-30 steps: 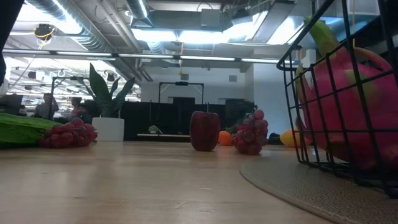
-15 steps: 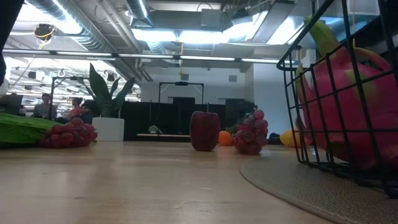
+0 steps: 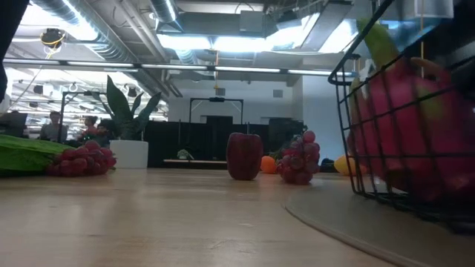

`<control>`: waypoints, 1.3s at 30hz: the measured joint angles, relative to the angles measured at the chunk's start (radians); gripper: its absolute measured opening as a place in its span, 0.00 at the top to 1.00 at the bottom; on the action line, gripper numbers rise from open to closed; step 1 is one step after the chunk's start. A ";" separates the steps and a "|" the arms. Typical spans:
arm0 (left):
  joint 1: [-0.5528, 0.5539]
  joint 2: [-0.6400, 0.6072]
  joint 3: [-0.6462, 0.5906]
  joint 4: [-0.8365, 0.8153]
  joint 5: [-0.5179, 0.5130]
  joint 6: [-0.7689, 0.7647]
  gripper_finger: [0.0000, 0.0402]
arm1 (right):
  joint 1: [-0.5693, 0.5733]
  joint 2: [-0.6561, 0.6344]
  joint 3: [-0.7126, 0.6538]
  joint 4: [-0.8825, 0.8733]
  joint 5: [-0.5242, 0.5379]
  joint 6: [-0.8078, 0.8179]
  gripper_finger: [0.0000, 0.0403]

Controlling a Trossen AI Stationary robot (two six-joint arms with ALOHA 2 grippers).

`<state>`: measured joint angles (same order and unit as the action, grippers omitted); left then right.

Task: Build produce basket
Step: Put the black mangosteen into the black wire basket, then put the red apple into the black wire basket

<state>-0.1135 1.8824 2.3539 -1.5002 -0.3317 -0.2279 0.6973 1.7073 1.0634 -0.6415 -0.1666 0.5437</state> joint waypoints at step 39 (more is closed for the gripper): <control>0.012 0.000 -0.004 -0.071 0.003 -0.216 0.26 | -0.144 -0.604 0.000 -0.106 0.424 0.220 1.00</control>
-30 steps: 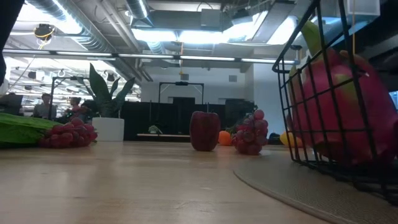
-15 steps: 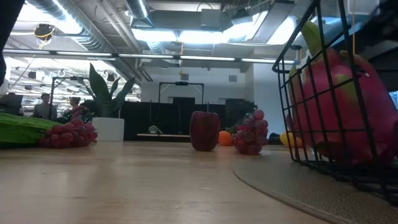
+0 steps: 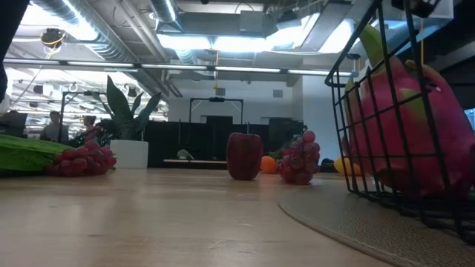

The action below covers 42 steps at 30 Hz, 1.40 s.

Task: Build produce basket
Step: Put the red apple into the black wire basket

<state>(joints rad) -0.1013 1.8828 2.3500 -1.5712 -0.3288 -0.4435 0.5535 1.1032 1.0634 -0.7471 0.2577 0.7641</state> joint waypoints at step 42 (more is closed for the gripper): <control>0.230 0.009 -0.730 0.735 0.246 0.476 0.26 | -0.512 -0.181 0.001 -0.232 -0.031 -0.373 1.00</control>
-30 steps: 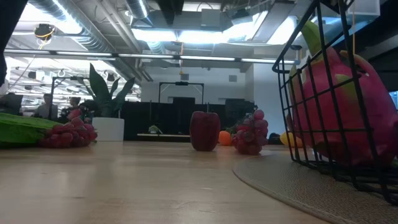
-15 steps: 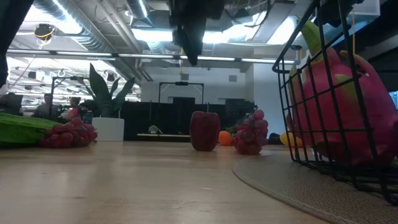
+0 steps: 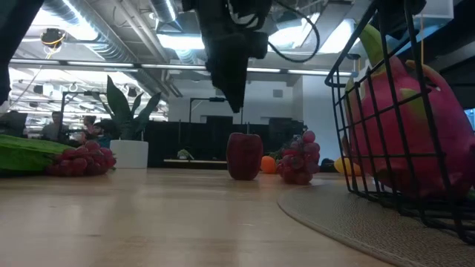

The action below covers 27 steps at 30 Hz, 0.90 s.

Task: Build produce basket
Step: Put the red apple into the black wire basket

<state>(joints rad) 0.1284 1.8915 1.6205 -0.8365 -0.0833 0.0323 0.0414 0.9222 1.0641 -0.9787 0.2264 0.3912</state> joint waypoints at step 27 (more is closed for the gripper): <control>0.048 0.000 -0.209 0.285 0.169 -0.057 0.26 | -0.048 0.000 0.000 0.000 -0.001 0.023 1.00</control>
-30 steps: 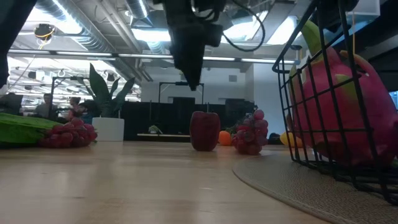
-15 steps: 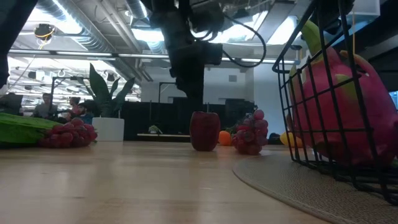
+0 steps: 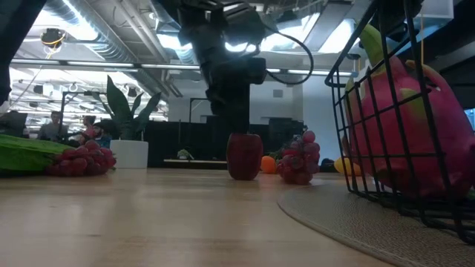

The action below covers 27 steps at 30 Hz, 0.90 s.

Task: Build produce basket
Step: Put the red apple into the black wire basket

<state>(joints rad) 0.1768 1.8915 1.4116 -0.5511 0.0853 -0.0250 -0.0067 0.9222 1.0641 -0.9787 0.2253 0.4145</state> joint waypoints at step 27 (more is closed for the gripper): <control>-0.031 0.057 -0.004 0.054 -0.024 0.053 0.32 | 0.000 0.000 0.000 0.000 0.010 0.035 1.00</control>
<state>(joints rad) 0.1457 1.9489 1.4073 -0.4974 0.0614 0.0276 -0.0067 0.9226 1.0641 -0.9783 0.2356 0.4493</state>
